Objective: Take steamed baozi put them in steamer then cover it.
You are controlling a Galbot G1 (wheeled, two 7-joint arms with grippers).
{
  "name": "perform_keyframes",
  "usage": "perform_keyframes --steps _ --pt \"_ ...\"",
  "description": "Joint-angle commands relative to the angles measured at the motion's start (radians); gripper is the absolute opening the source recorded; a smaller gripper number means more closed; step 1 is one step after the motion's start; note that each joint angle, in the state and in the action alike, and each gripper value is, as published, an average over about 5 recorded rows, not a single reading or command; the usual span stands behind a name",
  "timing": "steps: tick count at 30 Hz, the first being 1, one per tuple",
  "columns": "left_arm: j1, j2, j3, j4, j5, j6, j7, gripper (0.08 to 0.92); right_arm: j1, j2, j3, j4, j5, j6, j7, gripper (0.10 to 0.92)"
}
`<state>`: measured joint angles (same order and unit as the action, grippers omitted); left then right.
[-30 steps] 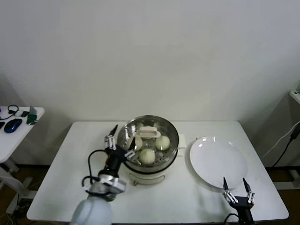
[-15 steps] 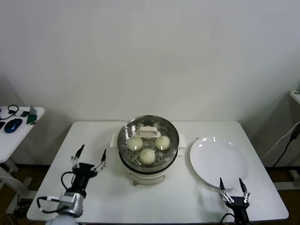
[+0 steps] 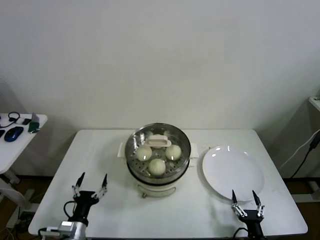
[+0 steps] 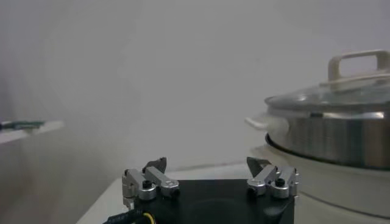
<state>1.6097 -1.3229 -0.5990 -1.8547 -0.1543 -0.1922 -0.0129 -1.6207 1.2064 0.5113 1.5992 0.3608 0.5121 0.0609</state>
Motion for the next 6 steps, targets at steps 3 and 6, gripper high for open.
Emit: perform_keyframes --steps 3,6 --pt "0.023 -0.007 -0.01 0.07 -0.035 -0.063 0.017 0.823 0.003 -0.002 -0.006 0.0 -0.001 0.0 -0.001 0.823" --pt "0.023 -0.009 -0.008 0.071 -0.034 -0.065 0.019 0.823 0.003 -0.002 -0.007 0.001 0.0 0.0 -0.001 0.823"
